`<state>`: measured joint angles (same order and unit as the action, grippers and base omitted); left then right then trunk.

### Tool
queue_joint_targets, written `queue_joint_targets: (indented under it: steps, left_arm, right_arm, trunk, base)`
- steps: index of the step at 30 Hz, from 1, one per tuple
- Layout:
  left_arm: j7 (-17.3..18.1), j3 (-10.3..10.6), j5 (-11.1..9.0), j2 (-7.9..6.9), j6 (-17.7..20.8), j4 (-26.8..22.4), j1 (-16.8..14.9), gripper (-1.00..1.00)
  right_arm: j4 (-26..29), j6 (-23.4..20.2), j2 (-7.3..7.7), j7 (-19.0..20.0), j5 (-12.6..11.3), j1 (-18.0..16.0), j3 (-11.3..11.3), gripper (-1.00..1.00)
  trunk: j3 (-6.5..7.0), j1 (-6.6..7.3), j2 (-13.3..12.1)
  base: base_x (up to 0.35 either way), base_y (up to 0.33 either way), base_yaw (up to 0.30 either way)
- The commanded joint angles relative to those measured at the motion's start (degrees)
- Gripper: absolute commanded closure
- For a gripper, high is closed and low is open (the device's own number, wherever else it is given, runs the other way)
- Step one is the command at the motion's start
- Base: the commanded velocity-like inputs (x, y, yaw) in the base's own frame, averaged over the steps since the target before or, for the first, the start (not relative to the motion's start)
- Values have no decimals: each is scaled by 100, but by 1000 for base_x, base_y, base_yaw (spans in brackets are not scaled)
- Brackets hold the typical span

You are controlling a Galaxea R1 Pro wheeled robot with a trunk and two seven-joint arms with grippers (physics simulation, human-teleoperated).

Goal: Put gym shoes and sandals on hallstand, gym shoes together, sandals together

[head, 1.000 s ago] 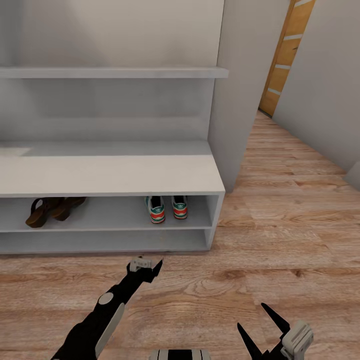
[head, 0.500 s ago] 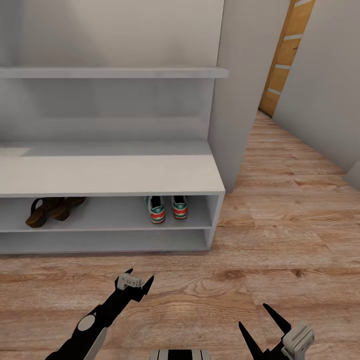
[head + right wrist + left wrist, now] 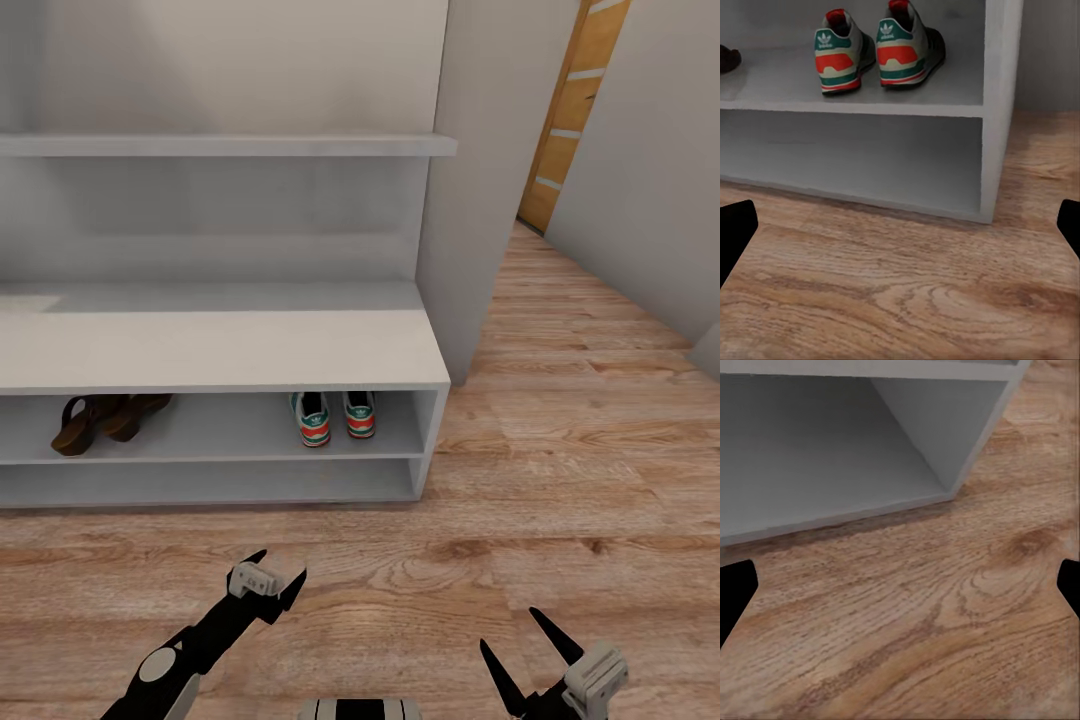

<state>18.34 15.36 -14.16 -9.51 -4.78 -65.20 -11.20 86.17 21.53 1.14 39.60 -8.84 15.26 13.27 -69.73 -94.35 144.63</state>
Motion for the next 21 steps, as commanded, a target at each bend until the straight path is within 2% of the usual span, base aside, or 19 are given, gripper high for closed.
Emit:
queue_joint_targets:
  steps: [1, 10, 13, 21]
  left_arm:
    - [48, 0, 0, -12, -5, -2, 25, -100]
    - [179, -4, 29, -48, -27, -17, 196, -100]
    - [234, -6, 161, -64, -41, -16, 267, -100]
    - [322, -18, 212, -74, -51, -13, 290, -100]
  right_arm:
    - [-53, 0, 0, -17, 3, -42, 0, -100]
    - [-348, 4, 4, -77, 10, -236, 4, -100]
    - [-718, 7, 34, -246, 21, -504, 6, -100]
    - [-1063, 8, 58, -337, 42, -738, 8, -100]
  trunk:
    - [0, 0, 0]
    - [0, 0, 0]
    - [0, 0, 0]
    - [0, 0, 0]
  base:
    - [0, 0, 0]
    - [0, 0, 0]
    - [0, 0, 0]
    - [0, 0, 0]
